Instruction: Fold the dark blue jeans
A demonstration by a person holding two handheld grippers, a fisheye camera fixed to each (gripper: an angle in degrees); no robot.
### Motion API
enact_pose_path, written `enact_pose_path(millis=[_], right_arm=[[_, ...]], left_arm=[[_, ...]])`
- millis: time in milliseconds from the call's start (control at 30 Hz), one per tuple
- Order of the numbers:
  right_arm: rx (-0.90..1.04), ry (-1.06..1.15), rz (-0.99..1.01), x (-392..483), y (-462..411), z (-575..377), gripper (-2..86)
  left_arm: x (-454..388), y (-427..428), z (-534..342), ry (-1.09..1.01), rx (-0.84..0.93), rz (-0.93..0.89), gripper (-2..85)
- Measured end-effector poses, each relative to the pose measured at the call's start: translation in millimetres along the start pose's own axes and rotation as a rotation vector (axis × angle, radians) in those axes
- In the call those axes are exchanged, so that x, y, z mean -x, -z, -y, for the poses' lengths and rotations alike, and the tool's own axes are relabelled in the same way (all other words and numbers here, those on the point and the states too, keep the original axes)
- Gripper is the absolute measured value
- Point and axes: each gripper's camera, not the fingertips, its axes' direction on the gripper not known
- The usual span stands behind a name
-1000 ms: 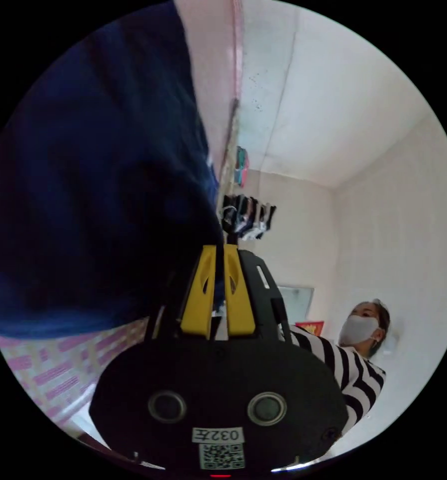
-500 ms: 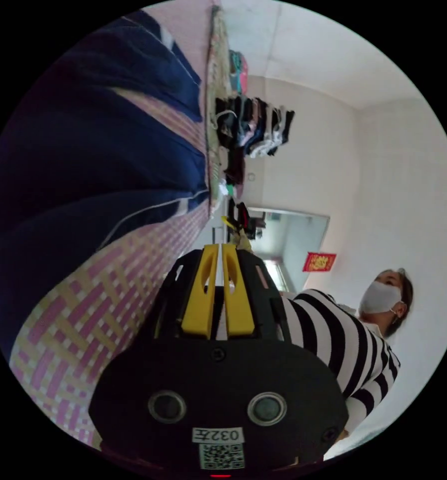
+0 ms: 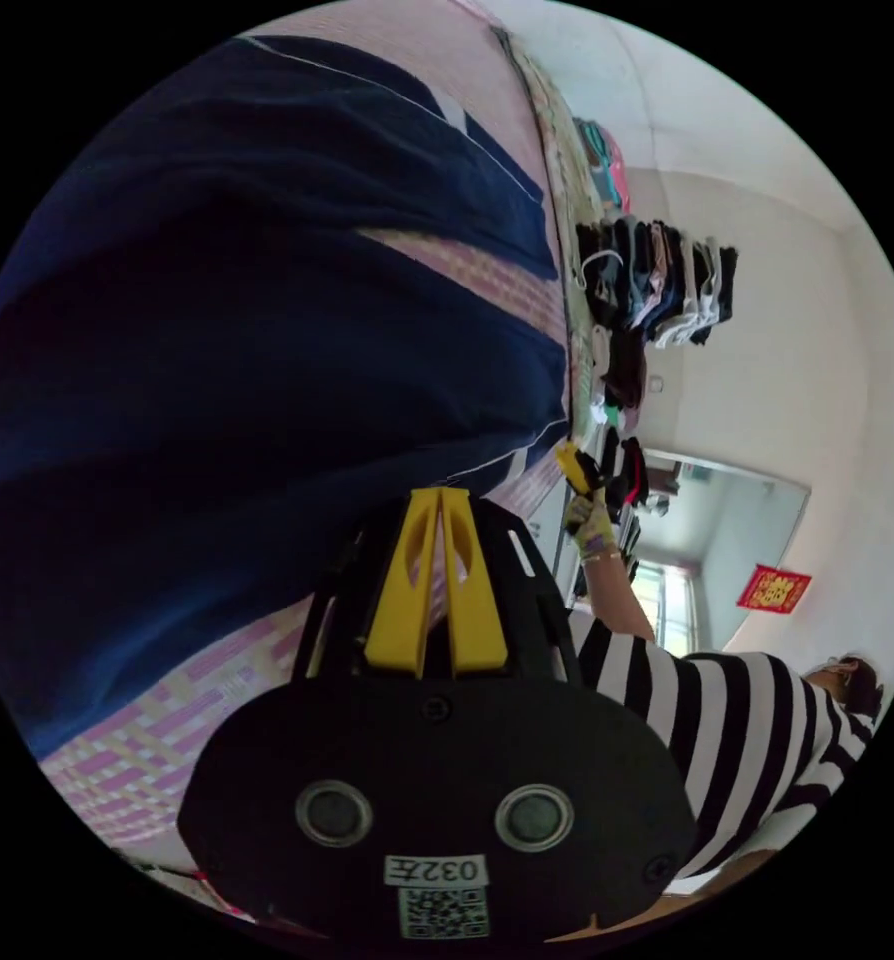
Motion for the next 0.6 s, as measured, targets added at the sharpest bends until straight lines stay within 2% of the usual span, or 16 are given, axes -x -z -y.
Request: enact_pose_path(millis=[67,233,600], right_arm=[[0.023,0.016,-0.004,8.4,-4.2,1.6,8.1],[0.028,0.003,-0.005,14.9,-7.2,6.2,7.7],[-0.082,-0.056,-0.097,26.6,2.9,-7.8,8.3]], left_arm=[[-16.7,-32.0,21.9,-0.043,0.105,0.045,-0.9],[-30.4,-84.6,44.5,-0.049,0.201,0.098,-0.9],[-28.0,-89.5,26.0,-0.004,0.12,0.169,-0.9]])
